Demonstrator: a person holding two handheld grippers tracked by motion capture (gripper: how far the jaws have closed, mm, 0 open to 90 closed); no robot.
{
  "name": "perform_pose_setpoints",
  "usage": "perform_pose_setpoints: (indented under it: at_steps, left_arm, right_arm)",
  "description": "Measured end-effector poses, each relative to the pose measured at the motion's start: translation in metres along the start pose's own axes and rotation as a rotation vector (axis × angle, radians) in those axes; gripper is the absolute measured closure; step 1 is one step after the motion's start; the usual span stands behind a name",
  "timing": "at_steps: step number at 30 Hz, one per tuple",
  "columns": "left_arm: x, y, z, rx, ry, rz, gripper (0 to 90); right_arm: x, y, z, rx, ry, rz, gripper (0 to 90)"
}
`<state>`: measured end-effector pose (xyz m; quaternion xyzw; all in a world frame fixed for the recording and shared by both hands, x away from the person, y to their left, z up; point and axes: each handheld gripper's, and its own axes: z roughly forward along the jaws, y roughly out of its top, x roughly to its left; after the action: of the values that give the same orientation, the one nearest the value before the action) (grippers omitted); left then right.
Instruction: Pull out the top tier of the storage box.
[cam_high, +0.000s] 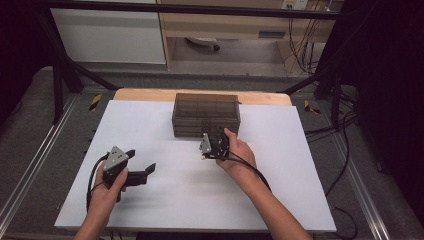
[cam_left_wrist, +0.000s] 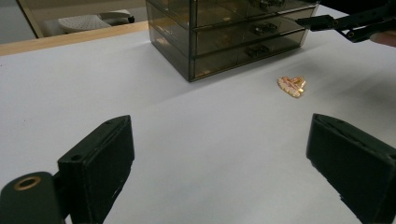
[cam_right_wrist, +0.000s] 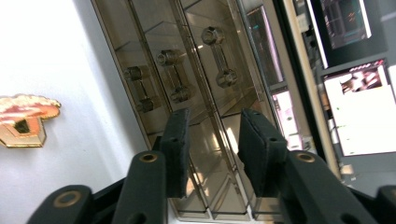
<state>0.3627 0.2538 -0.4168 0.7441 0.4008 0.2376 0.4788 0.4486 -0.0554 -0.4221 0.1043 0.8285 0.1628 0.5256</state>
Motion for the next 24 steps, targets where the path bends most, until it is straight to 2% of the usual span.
perform_pose_setpoints:
  at_steps: [5, 9, 13, 24]
  left_arm:
    - [0.0, 0.001, -0.001, -0.016, 0.011, -0.002, 7.8]
    - [0.001, 0.001, -0.002, -0.012, 0.014, -0.001, 7.8]
    - [0.001, 0.001, -0.002, -0.013, 0.012, -0.003, 7.9]
    - [0.001, 0.0, -0.001, -0.008, 0.008, 0.001, 7.9]
  right_arm:
    - [0.004, 0.003, 0.004, 0.008, -0.039, -0.086, 67.4]
    - [0.005, 0.007, 0.007, 0.004, -0.062, -0.123, 69.1]
    - [0.007, 0.011, 0.012, 0.002, -0.076, -0.182, 70.7]
    - [0.008, 0.017, 0.02, 0.008, -0.102, -0.227, 74.0]
